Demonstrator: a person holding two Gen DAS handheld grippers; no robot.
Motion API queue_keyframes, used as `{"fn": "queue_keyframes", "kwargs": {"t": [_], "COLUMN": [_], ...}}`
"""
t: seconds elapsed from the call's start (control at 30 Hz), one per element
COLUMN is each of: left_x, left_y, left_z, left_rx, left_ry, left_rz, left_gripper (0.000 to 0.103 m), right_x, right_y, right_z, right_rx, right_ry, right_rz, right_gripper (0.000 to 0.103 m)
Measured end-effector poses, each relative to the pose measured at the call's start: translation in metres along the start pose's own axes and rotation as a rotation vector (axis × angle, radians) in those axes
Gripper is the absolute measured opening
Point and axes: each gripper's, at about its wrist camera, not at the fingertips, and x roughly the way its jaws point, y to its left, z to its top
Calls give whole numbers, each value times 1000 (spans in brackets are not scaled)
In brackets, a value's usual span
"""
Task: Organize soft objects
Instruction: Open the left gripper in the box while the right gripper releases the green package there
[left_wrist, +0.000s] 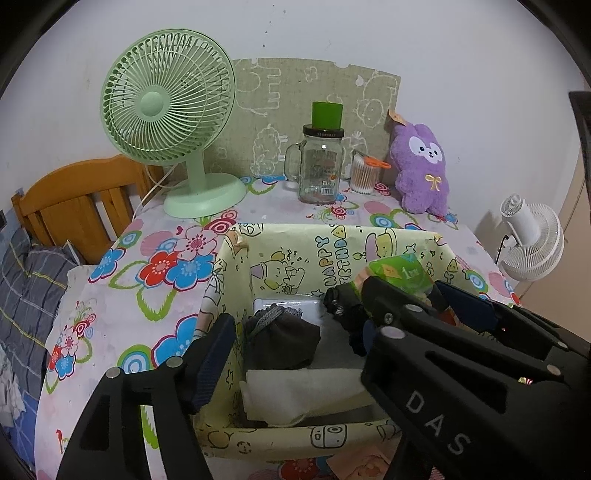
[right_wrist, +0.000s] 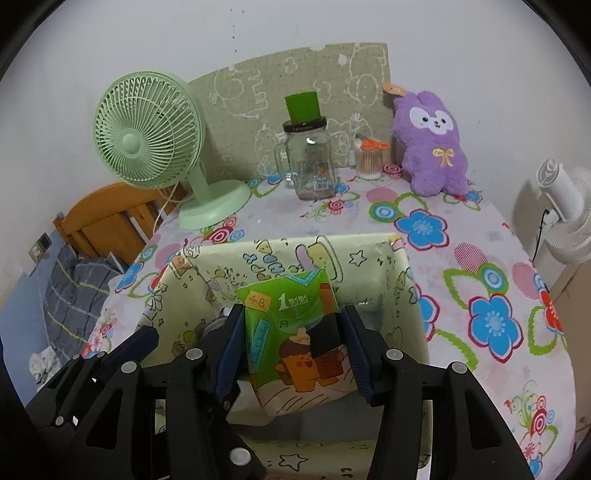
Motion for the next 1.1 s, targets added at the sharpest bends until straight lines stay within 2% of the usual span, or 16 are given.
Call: {"fn": "queue_keyframes", "kwargs": {"t": [0.3,0.8,1.03,1.1], "left_x": [-10,-45,-66,-71], "left_y": [-3,-13,-19,-21], "left_z": [-2,-8,-12,-13], "left_rx": [10,24,25,27], "left_ry": [-17,-75,-102,-110], "left_rz": [-9,-29,-31,-24], "left_gripper": [83,87,89,94], "right_x": [-8,-53,-76,-83], "right_y": [2,0,2,1], "right_z": [-3,-12,-17,-19], "right_rx": [5,-8,-11,-9], "right_ry": [-4,-66,-97,-106], "right_rz": [8,-20,-28,-31], "right_gripper": [78,95,97,97]}}
